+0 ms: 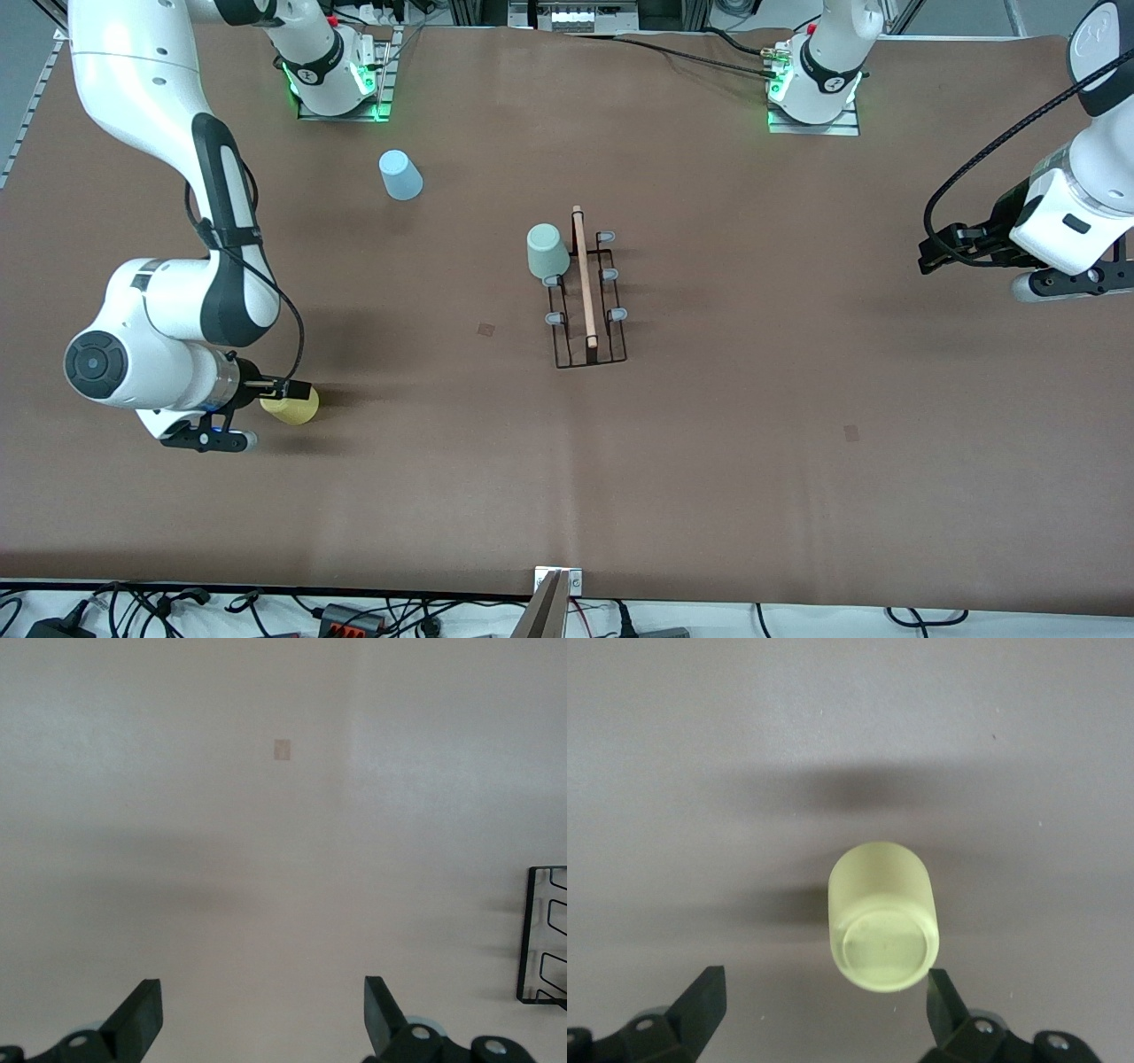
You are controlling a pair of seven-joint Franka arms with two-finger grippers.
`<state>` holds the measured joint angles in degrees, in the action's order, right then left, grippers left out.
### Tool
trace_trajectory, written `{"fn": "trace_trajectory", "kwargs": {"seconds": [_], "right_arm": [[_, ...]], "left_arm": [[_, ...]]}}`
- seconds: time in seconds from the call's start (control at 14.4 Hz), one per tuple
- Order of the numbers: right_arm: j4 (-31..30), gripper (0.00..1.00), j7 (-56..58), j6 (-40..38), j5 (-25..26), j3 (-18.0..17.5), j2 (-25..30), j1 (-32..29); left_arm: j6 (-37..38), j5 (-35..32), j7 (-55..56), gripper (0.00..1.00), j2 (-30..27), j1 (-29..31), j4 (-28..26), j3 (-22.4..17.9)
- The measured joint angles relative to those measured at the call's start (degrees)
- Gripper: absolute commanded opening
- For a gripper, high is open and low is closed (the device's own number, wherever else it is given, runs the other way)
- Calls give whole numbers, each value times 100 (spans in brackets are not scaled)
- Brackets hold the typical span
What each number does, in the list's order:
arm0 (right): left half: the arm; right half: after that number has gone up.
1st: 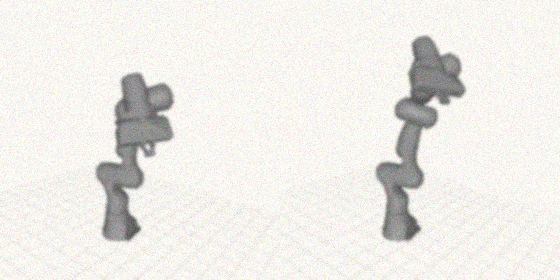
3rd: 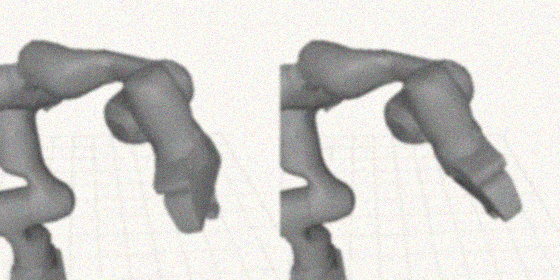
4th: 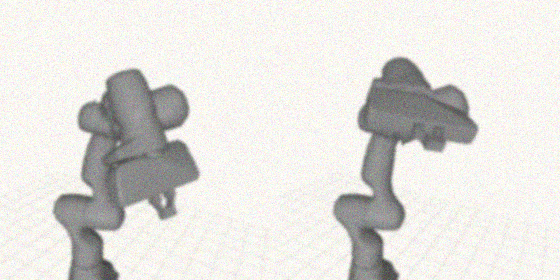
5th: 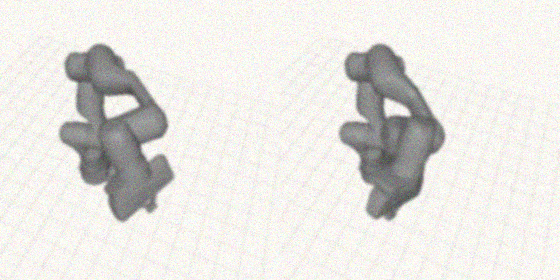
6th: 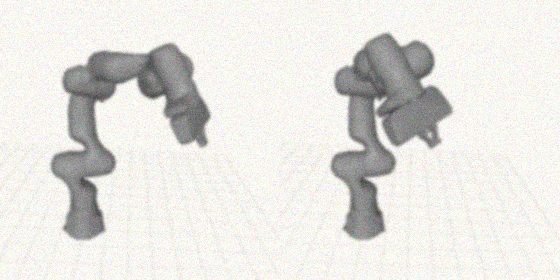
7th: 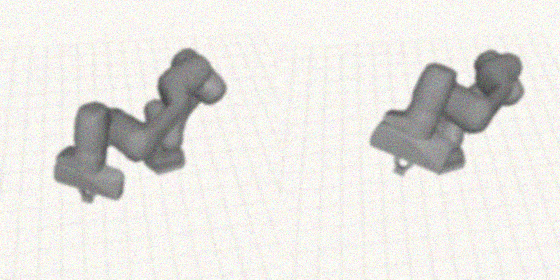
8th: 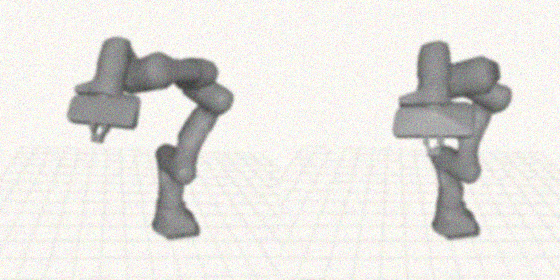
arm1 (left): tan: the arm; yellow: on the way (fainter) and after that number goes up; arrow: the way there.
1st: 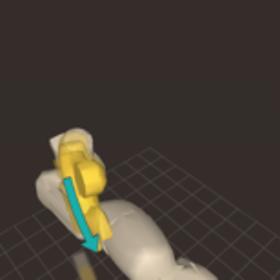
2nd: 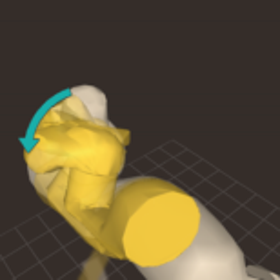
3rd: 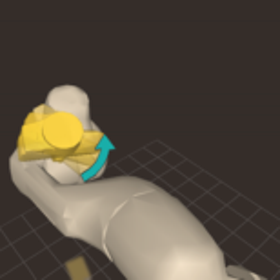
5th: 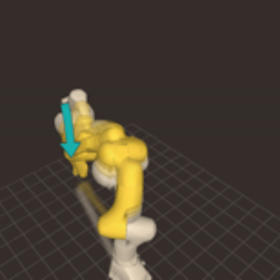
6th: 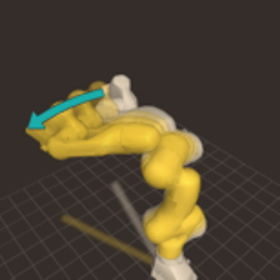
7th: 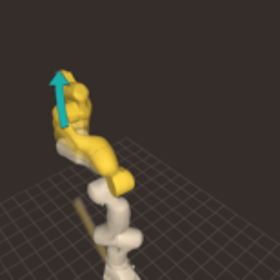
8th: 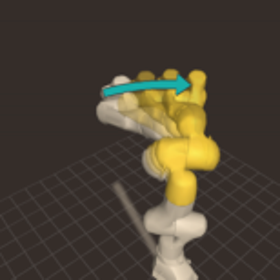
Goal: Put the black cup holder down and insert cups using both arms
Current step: 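Move the right gripper to the yellow cup and grasp it, then lift the yellow cup with the right gripper and hang it on the rack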
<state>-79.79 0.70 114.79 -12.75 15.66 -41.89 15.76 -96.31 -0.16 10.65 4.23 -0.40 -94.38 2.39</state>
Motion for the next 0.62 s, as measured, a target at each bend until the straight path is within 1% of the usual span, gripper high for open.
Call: {"fn": "trace_trajectory", "kwargs": {"seconds": [0.21, 0.62], "right_arm": [[0, 100, 234, 185, 176, -9, -189, -23], [0, 100, 439, 218, 185, -10, -364, -148]], "left_arm": [[0, 0, 1, 100, 0, 0, 0, 0], [0, 0, 3, 100, 0, 3, 0, 0]]}}
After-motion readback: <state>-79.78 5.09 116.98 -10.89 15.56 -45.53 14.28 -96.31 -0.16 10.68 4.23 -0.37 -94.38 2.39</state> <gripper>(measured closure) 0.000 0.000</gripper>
